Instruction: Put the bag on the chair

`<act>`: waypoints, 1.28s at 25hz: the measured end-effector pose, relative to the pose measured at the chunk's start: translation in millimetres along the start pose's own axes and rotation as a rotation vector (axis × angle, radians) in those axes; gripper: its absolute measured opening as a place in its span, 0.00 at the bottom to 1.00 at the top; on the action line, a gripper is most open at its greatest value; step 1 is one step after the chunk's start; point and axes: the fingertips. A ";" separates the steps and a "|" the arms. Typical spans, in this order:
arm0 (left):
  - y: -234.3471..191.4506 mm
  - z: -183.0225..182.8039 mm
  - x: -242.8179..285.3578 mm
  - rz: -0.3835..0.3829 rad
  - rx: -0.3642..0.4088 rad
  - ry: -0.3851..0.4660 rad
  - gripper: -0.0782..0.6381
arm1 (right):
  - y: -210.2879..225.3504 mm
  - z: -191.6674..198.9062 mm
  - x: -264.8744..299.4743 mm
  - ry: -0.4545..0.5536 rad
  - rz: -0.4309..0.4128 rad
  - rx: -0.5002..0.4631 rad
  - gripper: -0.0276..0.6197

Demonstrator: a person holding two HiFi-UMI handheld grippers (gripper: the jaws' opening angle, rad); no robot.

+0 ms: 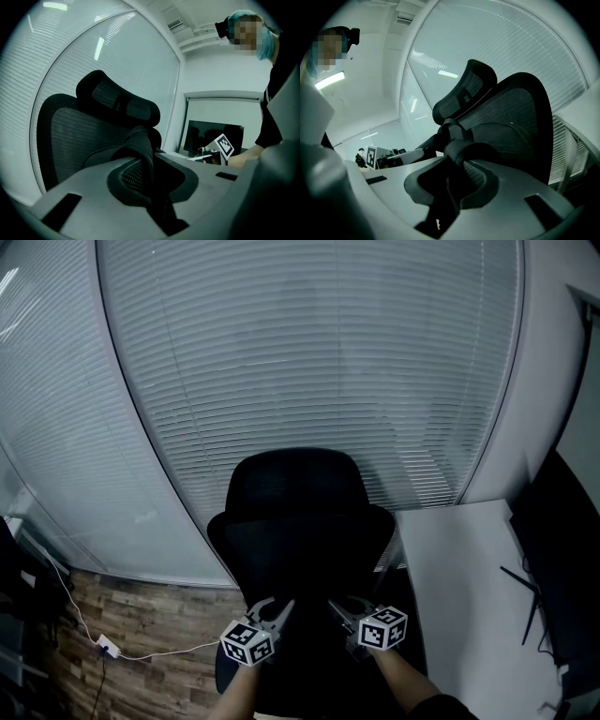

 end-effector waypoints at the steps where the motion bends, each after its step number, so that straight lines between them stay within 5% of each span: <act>1: -1.0 2.6 0.1 -0.007 -0.006 -0.012 0.18 | 0.6 2.2 0.4 -0.007 0.007 0.002 0.13; 12: -1.9 37.5 -3.6 -0.022 -0.069 -0.095 0.19 | 7.3 21.2 -1.4 -0.018 0.073 0.015 0.15; 32: 0.2 52.6 -21.7 -0.067 -0.105 -0.155 0.49 | 1.3 19.2 -44.7 0.036 0.212 0.003 0.22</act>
Point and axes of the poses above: the fingertips, and each gripper's own axes: x forward along the fingers, y to its right, z out of its underside, and after that the axes turned 3 degrees about z, right-handed
